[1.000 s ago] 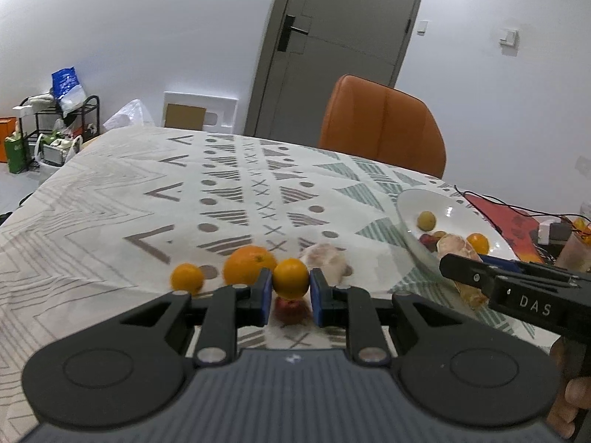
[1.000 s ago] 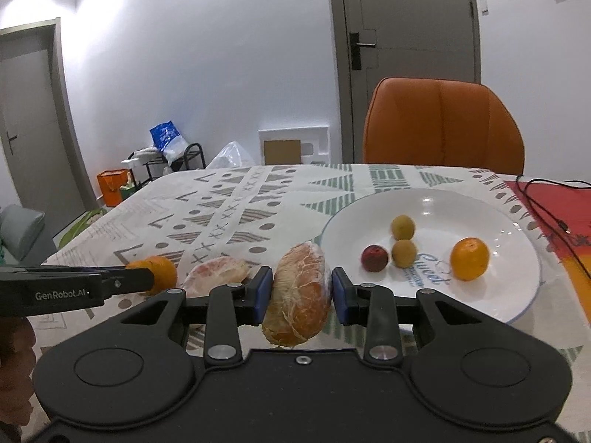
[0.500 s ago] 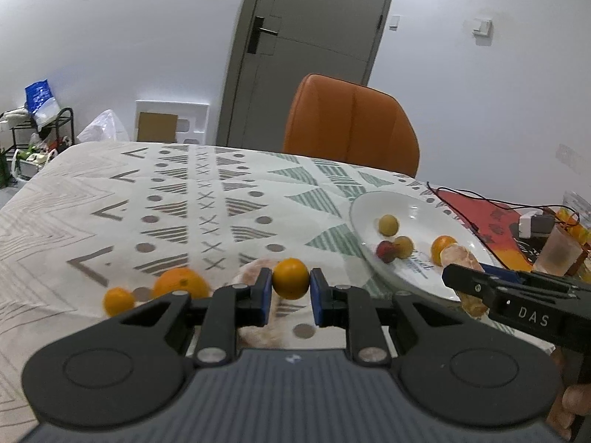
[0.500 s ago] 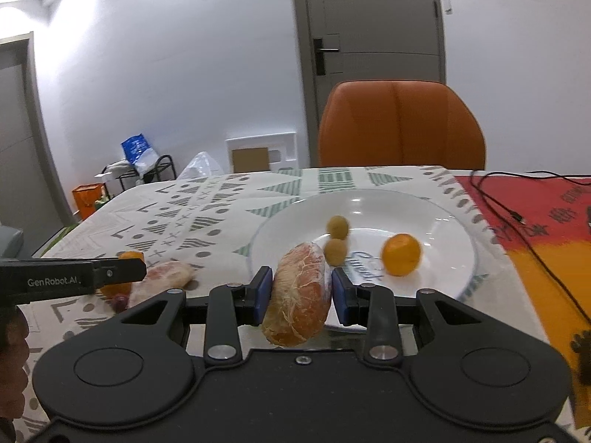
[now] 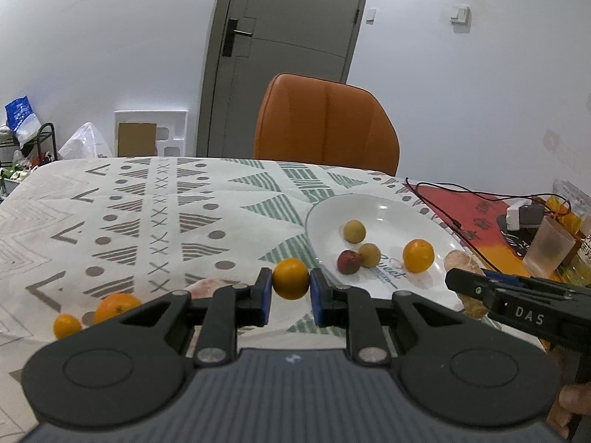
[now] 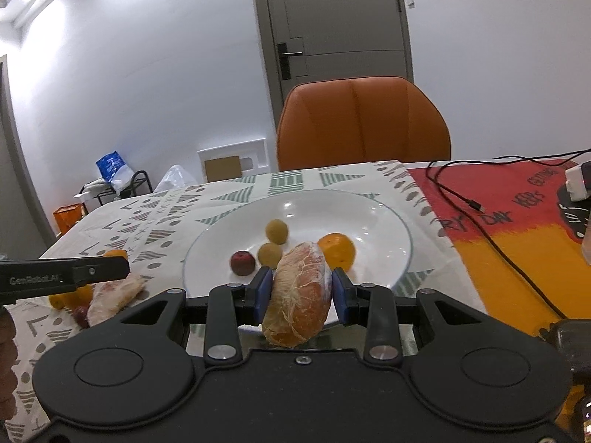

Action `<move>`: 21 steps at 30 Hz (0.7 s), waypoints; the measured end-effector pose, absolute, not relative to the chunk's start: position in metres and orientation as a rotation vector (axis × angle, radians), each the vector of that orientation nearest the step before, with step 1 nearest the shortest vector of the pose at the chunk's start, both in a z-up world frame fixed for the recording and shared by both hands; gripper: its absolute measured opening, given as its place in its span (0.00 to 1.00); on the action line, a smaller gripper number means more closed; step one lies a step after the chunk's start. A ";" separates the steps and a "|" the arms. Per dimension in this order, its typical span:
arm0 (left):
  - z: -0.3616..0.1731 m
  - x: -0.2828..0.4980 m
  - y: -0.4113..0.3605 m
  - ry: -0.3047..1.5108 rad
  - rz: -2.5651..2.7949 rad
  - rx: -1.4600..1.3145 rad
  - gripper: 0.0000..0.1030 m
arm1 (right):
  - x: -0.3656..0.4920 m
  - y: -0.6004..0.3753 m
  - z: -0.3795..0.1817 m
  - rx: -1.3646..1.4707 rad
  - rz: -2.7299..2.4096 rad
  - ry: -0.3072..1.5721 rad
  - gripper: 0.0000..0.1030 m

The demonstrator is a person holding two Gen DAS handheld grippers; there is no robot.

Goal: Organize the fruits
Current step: 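Carry both fruits over the white plate and open both tools to release them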

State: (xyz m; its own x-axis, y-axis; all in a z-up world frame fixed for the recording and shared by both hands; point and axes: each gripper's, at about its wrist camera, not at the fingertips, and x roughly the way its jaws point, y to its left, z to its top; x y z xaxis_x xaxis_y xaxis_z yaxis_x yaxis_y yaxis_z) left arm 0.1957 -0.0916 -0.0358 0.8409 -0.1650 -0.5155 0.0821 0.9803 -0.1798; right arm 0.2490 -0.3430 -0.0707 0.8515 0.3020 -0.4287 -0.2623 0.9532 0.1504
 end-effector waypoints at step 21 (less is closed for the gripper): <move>-0.035 0.218 -0.131 0.559 -0.202 -0.105 0.20 | 0.247 -0.368 -0.076 0.157 0.260 0.457 0.59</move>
State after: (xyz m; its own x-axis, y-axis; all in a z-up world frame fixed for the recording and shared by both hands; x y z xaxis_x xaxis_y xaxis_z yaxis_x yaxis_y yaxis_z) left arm 0.2182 -0.1312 -0.0350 0.8285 -0.2182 -0.5157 0.1610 0.9749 -0.1539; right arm 0.2469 -0.3676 -0.0759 0.8652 0.2821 -0.4145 -0.2122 0.9551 0.2069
